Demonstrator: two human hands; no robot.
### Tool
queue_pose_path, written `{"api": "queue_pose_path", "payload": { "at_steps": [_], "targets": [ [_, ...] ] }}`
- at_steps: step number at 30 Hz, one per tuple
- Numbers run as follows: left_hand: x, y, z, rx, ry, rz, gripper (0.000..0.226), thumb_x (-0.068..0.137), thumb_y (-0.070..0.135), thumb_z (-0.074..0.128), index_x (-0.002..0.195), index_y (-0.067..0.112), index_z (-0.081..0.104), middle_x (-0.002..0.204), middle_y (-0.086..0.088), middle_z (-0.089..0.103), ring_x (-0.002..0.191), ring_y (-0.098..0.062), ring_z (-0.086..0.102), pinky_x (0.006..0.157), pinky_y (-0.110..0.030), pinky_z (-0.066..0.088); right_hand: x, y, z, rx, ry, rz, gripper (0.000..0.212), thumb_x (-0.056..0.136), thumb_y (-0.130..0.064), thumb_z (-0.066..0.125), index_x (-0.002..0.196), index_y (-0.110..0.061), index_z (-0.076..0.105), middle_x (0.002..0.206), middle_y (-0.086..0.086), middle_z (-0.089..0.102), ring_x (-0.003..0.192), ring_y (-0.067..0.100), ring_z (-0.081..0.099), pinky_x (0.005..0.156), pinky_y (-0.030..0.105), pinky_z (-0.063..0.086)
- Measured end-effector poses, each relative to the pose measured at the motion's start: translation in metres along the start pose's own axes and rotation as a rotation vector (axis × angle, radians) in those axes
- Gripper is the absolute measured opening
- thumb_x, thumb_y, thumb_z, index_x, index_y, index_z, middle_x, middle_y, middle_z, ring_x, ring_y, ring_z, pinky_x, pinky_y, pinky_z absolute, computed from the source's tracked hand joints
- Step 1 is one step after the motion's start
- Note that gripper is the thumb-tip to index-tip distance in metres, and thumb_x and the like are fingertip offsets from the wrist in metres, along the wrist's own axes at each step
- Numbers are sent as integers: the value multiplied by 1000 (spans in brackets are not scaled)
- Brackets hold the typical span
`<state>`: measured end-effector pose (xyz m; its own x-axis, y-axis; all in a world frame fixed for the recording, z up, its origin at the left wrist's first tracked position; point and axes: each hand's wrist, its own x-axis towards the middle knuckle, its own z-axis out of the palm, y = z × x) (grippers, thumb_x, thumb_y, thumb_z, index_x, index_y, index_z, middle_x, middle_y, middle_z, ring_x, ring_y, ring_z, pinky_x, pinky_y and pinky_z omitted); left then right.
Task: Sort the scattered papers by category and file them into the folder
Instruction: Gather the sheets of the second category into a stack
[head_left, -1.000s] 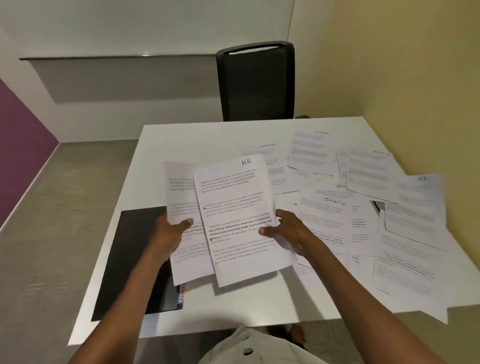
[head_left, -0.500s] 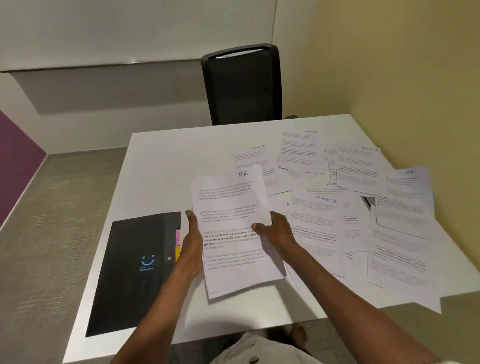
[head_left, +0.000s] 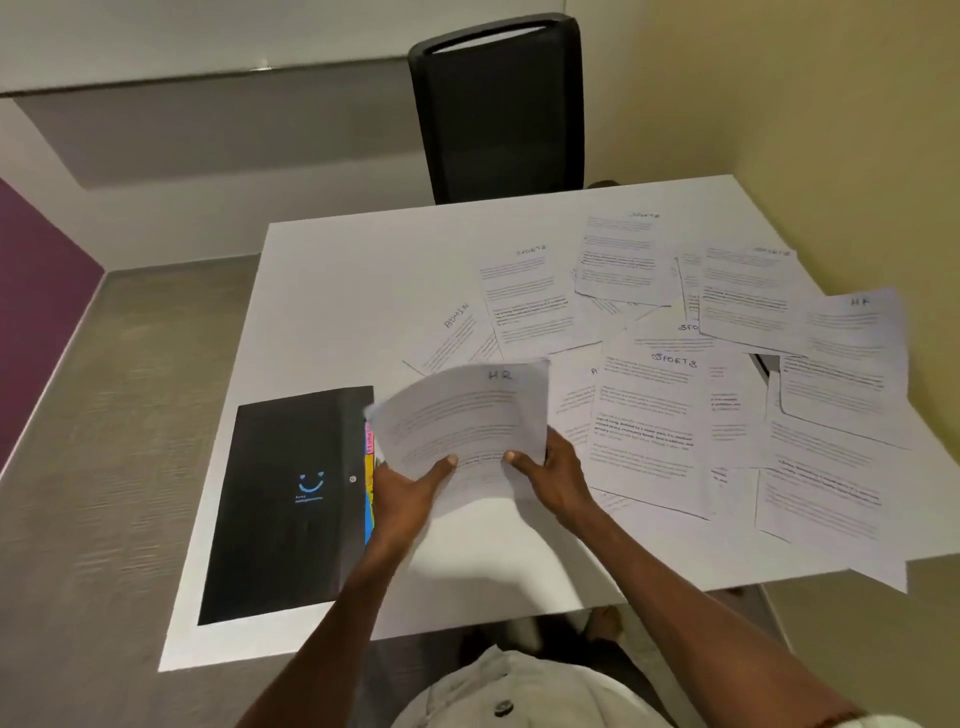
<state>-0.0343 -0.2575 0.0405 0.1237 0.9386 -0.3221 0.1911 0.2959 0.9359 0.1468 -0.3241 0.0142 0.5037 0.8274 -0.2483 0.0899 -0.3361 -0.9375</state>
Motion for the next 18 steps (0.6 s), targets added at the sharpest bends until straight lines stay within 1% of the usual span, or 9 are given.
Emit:
{"api": "queue_pose_path", "payload": {
  "at_steps": [2, 4, 6, 8, 10, 12, 13, 15, 18],
  "targets": [
    [-7, -11, -1, -5, 11, -10, 56, 76, 12, 85, 125, 15, 59, 113, -1, 70, 106, -19, 67, 88, -36, 59, 0, 7, 3, 16, -1, 31, 35, 85, -20, 72, 119, -19, 63, 109, -3, 70, 101, 14, 66, 75, 17, 50],
    [-10, -13, 0, 5, 24, -8, 61, 77, 16, 85, 130, 18, 55, 114, 1, 68, 105, -16, 65, 88, -34, 58, 3, 4, 2, 31, -7, 32, 34, 86, -20, 70, 119, -20, 63, 110, -5, 70, 100, 10, 65, 78, 20, 50],
    [-9, -15, 2, 8, 32, -3, 60, 79, 15, 83, 131, 18, 54, 117, 1, 67, 107, -16, 64, 91, -33, 56, 6, 8, 2, 31, -17, 24, 33, 87, -19, 69, 119, -19, 63, 110, -5, 70, 100, 10, 65, 82, 25, 52],
    [-6, -16, 7, 52, 52, -2, 55, 83, 14, 79, 132, 13, 53, 122, -4, 66, 111, -23, 63, 93, -32, 52, 6, 17, 4, -14, -38, 27, 32, 88, -14, 67, 119, -17, 62, 112, -4, 69, 101, 12, 64, 85, 27, 53],
    [-4, -12, 14, 95, 44, 3, 48, 86, 13, 75, 129, 10, 54, 119, -7, 65, 107, -25, 62, 82, -18, 51, 6, 23, 3, -77, -52, 35, 31, 90, -12, 64, 121, -14, 60, 110, -4, 66, 99, 13, 61, 77, 15, 49],
    [3, -5, 19, 144, 21, 16, 40, 88, 12, 73, 123, 8, 56, 110, -7, 63, 98, -22, 60, 61, -3, 46, 12, 24, -5, -135, -47, 50, 30, 90, -14, 64, 118, -11, 58, 107, -3, 63, 96, 15, 59, 68, 9, 43],
    [8, -2, 21, 169, 14, 27, 39, 88, 14, 74, 122, 7, 57, 108, -6, 63, 98, -22, 61, 56, -3, 44, 15, 24, -13, -157, -39, 67, 30, 89, -15, 65, 117, -11, 57, 108, -2, 63, 96, 15, 59, 69, 12, 44],
    [20, 5, 24, 211, 9, 63, 44, 87, 21, 75, 124, 5, 58, 109, -5, 65, 102, -26, 63, 62, -11, 45, 26, 31, -39, -234, 22, 89, 35, 89, -17, 64, 123, -9, 55, 117, 3, 63, 106, 18, 59, 85, 20, 46],
    [34, 14, 34, 213, 12, 68, 48, 87, 27, 75, 129, 10, 57, 115, -7, 66, 105, -28, 63, 76, -27, 49, 47, 59, -90, -619, 177, 161, 52, 91, -34, 55, 132, -3, 48, 137, 15, 52, 127, 28, 48, 103, 31, 37]
  ]
}}
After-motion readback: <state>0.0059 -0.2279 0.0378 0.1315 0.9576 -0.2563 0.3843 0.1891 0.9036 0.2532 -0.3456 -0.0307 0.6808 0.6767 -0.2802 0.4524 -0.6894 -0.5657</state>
